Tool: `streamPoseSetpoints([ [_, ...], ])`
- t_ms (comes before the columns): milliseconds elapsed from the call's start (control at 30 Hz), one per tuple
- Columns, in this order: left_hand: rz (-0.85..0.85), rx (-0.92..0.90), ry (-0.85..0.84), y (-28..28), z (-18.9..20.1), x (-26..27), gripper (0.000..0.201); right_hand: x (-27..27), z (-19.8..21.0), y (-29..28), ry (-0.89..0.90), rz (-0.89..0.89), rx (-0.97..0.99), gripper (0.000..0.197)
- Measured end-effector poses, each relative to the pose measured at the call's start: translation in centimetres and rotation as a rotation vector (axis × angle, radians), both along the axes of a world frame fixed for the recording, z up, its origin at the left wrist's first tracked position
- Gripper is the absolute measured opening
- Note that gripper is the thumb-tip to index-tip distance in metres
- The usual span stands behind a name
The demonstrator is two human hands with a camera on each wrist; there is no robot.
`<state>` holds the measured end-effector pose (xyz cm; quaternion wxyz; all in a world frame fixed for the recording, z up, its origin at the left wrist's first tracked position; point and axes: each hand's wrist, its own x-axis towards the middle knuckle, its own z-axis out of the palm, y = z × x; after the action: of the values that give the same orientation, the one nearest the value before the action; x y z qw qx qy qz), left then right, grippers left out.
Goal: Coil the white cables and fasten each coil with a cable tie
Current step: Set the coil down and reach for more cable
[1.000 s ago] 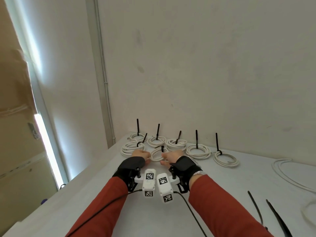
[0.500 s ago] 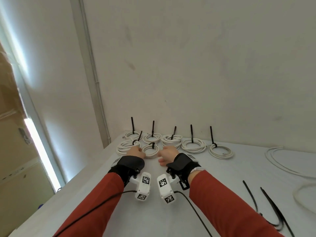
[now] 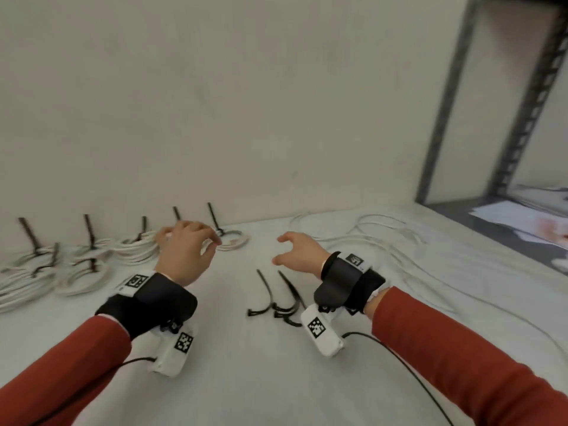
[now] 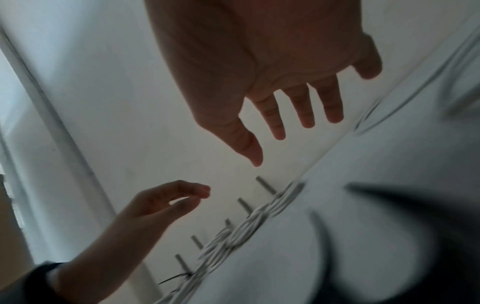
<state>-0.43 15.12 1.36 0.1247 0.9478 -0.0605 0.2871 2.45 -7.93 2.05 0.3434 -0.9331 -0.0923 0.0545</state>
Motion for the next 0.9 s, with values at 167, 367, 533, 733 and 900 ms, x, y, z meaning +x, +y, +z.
streamPoseSetpoints([
  [167, -0.263, 0.017, 0.052, -8.5, 0.3, 1.6, 0.010, -0.3, 0.2, -11.2, 0.047, -0.224, -0.357, 0.065],
  [367, -0.412, 0.166, 0.299, -17.0, -1.5, 2.5, 0.032, -1.7, -1.3, -18.2, 0.108, -0.173, -0.584, 0.071],
  [533, -0.388, 0.286, 0.518, -22.2, -3.2, 3.3, 0.060, -1.5, -2.5, -17.5, -0.031, -0.019, -0.670, 0.065],
  [733, -0.440, 0.146, 0.566, -23.7, -2.9, 4.2, 0.036, -0.5, -2.7, -16.0, -0.099, 0.044, -0.732, 0.032],
  [900, -0.591, -0.188, 0.270, -20.8, 1.5, 3.7, 0.028, 0.9, -2.2, -16.2, -0.269, -0.004, -0.440, 0.025],
])
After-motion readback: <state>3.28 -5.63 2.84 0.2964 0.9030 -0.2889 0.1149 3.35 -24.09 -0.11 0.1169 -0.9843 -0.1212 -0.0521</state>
